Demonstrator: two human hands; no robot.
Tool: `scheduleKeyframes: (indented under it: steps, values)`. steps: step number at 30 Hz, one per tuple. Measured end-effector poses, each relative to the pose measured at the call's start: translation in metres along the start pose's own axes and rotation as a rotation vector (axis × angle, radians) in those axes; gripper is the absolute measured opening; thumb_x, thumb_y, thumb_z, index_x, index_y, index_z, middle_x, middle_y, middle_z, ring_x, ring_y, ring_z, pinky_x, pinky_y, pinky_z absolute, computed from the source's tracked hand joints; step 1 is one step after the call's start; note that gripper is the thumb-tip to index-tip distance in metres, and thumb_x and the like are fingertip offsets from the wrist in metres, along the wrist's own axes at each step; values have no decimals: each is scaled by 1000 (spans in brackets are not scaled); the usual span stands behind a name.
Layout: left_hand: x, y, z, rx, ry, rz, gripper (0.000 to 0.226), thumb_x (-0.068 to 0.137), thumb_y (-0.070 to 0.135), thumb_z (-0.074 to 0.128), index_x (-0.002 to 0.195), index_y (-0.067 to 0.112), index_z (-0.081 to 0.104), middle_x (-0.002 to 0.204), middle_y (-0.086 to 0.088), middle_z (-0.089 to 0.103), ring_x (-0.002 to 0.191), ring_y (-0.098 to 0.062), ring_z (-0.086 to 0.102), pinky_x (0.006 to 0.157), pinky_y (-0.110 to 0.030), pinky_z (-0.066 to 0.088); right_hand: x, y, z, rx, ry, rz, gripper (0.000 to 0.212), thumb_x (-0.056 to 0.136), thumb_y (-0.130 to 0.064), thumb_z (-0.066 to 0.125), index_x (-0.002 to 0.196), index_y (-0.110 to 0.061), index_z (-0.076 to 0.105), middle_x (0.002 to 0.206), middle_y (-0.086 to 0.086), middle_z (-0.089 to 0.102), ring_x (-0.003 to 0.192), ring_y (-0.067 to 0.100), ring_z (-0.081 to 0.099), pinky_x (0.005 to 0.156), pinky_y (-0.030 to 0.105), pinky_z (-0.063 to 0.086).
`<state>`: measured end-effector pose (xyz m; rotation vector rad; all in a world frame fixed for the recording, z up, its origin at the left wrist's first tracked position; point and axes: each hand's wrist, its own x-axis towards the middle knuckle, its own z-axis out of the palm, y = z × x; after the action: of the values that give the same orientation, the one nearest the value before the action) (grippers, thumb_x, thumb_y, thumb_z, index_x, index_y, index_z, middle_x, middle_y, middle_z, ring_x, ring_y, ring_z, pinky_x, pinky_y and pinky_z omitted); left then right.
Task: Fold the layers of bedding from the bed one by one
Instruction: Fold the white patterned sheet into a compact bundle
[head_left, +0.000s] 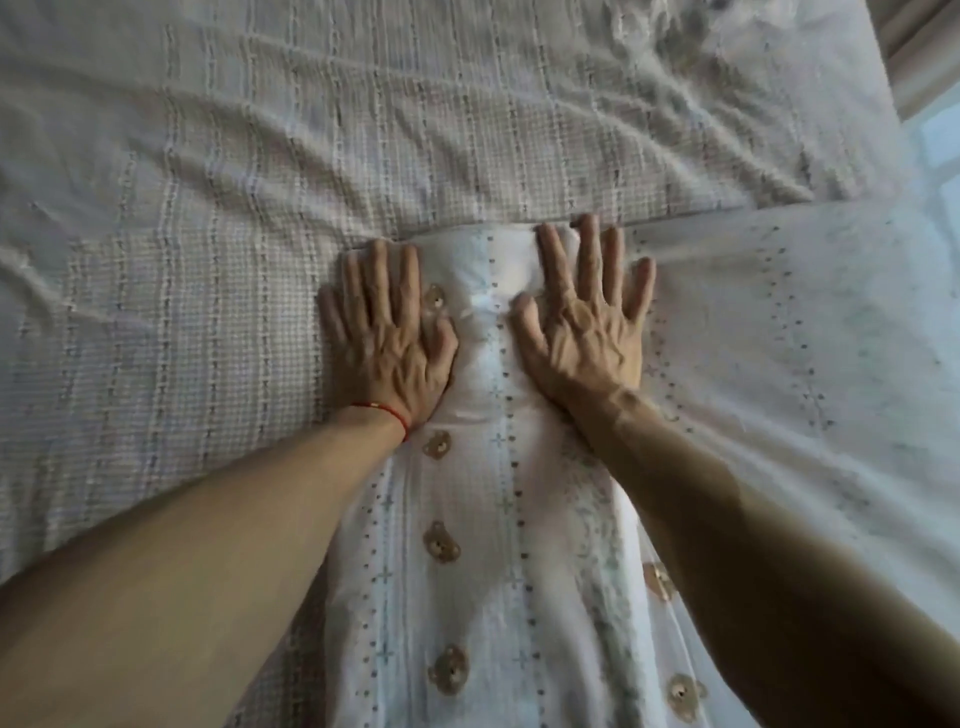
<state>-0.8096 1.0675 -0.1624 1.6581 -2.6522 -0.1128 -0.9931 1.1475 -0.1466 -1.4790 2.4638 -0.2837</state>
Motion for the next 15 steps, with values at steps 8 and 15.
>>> scheduleKeyframes:
  steps: [8, 15]
  values:
    - [9, -2, -2, 67, -41, 22, 75, 95, 47, 24, 161, 17, 6, 168, -14, 4, 154, -38, 3, 119, -61, 11, 9, -8, -9, -17, -85, 57, 75, 98, -59, 26, 163, -34, -3, 171, 5, -13, 156, 26, -17, 122, 63, -4]
    - [5, -5, -3, 58, -14, 65, 73, 98, 49, 21, 161, 17, 3, 168, -15, 5, 154, -38, 4, 119, -62, 12, -126, -52, -46, -63, -125, -98, 74, 97, -56, 34, 163, -34, 9, 171, 7, -12, 155, 34, -18, 120, 70, -4]
